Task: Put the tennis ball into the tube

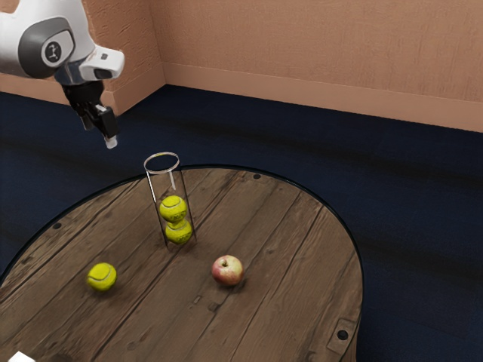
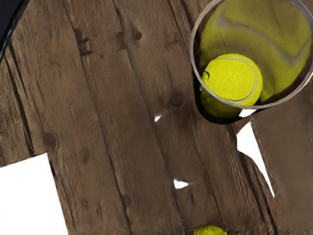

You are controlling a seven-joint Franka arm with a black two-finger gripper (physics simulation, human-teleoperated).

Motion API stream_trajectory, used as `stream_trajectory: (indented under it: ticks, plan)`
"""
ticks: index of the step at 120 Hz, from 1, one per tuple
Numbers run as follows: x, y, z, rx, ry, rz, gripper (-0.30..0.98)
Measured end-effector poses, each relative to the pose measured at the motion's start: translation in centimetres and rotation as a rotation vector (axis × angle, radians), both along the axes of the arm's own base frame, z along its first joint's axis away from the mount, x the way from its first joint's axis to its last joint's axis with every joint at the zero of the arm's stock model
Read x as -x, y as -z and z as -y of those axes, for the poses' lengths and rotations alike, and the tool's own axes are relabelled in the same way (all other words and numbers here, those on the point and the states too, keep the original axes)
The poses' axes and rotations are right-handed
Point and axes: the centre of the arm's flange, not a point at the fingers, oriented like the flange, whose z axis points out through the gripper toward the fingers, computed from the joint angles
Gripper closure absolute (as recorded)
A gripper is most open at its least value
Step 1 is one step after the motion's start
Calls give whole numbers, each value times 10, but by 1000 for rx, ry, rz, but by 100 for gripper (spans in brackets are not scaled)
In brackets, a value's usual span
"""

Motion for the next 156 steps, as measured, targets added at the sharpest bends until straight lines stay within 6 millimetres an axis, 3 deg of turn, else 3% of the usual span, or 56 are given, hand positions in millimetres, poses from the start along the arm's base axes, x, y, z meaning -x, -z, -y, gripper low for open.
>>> stream_trajectory:
  ticks: [8, 39, 58, 69, 88, 104, 118, 130, 156]
  plan:
    - [1, 15, -6, 1, 13, -47, 1]
    - [52, 155, -11, 116, 8, -314, 0]
    - [75, 218, -7, 208, -59, -335, 0]
    - [76, 249, -18, 224, -109, -322, 0]
    - [83, 282, -37, 249, -198, -292, 0]
    - [87, 298, -48, 262, -253, -273, 0]
    - [81, 308, -35, 259, -241, -262, 0]
    - [82, 312, -21, 257, -224, -262, 9]
    - [83, 316, -26, 258, -248, -253, 23]
